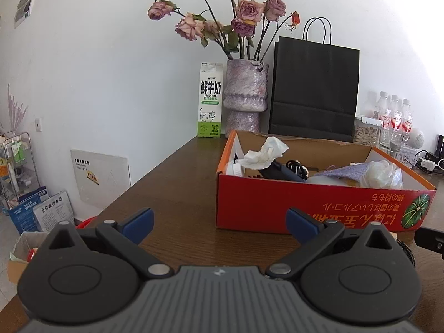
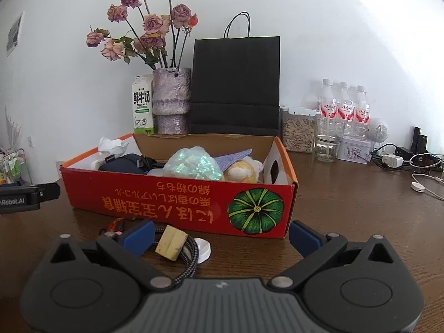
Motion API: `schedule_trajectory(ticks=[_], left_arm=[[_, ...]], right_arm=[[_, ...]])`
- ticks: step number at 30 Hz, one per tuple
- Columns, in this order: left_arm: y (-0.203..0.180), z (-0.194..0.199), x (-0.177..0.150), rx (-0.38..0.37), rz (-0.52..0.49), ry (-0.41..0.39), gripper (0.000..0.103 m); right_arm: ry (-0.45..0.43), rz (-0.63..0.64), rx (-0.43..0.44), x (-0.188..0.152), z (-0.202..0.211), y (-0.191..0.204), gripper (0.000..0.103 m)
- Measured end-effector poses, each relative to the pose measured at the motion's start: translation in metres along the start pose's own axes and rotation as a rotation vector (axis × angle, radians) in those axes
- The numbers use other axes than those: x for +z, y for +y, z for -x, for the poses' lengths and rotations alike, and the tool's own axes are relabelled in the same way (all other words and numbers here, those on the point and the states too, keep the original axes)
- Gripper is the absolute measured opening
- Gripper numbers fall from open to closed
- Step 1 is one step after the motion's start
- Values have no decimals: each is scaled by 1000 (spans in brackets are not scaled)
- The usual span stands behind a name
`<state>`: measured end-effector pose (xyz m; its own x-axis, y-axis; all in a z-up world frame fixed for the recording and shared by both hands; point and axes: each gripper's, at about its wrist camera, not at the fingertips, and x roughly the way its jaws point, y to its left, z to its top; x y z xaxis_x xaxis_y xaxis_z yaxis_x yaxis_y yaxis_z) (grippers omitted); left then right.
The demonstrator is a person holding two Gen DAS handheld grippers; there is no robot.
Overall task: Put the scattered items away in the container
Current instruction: 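Grasp the beige block with the right gripper while the left grasps the braided cable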
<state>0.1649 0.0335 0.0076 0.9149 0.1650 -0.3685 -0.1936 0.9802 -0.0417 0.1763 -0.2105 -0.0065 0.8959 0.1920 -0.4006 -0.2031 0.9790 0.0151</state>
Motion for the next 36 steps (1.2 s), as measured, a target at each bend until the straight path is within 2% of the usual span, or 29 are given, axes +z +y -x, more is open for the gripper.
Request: schedule_trajectory(ticks=[3, 7, 10, 17, 19, 20, 24, 36], left_arm=[[3, -1, 0, 3, 2, 21, 103], [2, -1, -1, 18, -6, 33, 103], [-2, -2, 0, 21, -25, 39, 103], [-2, -6, 0, 22, -28, 63, 103], [-2, -7, 0, 23, -27, 67, 103], [-2, -7, 0, 23, -26, 67, 103], [-2, -7, -1, 22, -26, 67, 103], [-4, -10, -1, 30, -36, 85, 103]], right_arm=[[28, 1, 26, -2, 1, 2, 103], [59, 25, 18, -3, -3, 8, 103], [67, 41, 19, 0, -11, 13, 93], [115, 107, 67, 8, -37, 35, 57], [132, 119, 84, 9, -43, 41, 40], [139, 121, 80, 9, -45, 42, 27], [124, 107, 98, 8, -41, 40, 26], [36, -6, 73, 11, -27, 13, 26]])
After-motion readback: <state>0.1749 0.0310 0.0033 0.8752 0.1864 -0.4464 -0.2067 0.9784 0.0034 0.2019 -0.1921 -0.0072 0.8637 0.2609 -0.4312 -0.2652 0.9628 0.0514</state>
